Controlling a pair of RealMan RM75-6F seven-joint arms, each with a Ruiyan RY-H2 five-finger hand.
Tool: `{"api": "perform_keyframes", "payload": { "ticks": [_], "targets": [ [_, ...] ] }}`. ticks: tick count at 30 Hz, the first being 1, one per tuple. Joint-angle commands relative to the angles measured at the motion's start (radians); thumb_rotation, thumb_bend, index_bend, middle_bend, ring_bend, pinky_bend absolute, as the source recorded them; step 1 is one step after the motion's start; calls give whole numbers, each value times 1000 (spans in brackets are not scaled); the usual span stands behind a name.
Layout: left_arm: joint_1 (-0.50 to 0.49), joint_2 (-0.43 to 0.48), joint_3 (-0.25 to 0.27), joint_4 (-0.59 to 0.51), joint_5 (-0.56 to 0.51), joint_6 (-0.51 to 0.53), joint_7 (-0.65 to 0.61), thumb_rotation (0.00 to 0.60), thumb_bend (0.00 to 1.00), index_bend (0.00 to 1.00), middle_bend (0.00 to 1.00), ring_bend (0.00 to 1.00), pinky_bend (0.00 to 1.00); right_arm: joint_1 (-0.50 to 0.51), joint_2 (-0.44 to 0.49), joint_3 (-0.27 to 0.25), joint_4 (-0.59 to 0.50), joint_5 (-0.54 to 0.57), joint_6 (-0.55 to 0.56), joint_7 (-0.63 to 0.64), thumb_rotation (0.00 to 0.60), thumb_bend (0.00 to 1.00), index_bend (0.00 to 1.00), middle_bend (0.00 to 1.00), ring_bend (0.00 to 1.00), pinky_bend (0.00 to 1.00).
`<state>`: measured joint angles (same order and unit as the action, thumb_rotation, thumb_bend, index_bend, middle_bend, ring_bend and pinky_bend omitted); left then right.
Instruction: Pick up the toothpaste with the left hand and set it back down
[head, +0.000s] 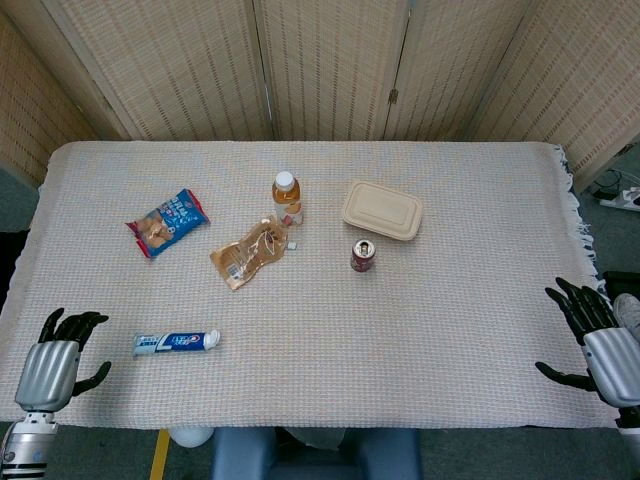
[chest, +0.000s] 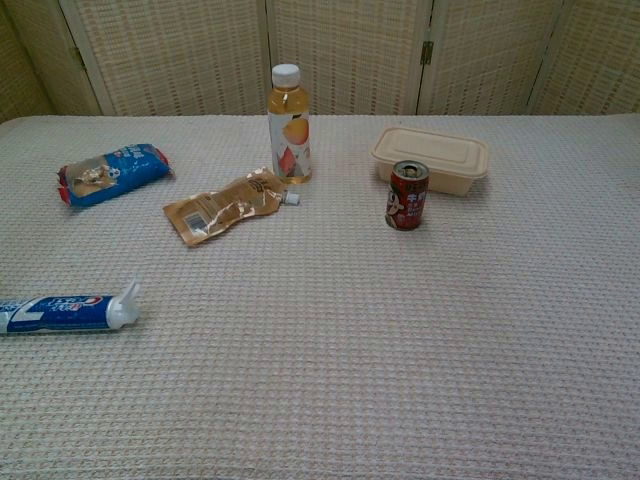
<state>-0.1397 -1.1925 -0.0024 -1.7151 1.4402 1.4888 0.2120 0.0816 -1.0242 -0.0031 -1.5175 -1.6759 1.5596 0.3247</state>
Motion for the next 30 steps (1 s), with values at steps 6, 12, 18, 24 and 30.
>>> {"api": "perform_keyframes", "payload": {
  "ticks": [6, 12, 18, 24, 30],
  "targets": [
    [-2, -20, -13, 18, 18, -3, 2, 600, 329, 256, 250, 223, 101, -16, -5, 0, 9, 10, 21, 8, 600, 112, 0, 32, 33, 0],
    [-47, -54, -30, 46, 37, -56, 14, 600, 330, 272, 252, 237, 120, -13, -7, 7, 16, 9, 27, 15, 600, 113, 0, 32, 33, 0],
    [-126, -112, -53, 94, 22, -170, 63, 600, 330, 281, 252, 238, 130, -3, -2, 9, 10, 2, 20, 3, 600, 112, 0, 32, 31, 0],
    [-182, -167, -59, 142, -39, -286, 101, 600, 332, 281, 253, 239, 132, 0, 0, 9, 4, 4, 13, -4, 600, 112, 0, 32, 30, 0],
    [-214, -208, -53, 176, -107, -372, 138, 600, 332, 284, 253, 239, 129, 2, -2, 9, 5, 13, 5, -3, 600, 113, 0, 32, 32, 0]
  ]
}}
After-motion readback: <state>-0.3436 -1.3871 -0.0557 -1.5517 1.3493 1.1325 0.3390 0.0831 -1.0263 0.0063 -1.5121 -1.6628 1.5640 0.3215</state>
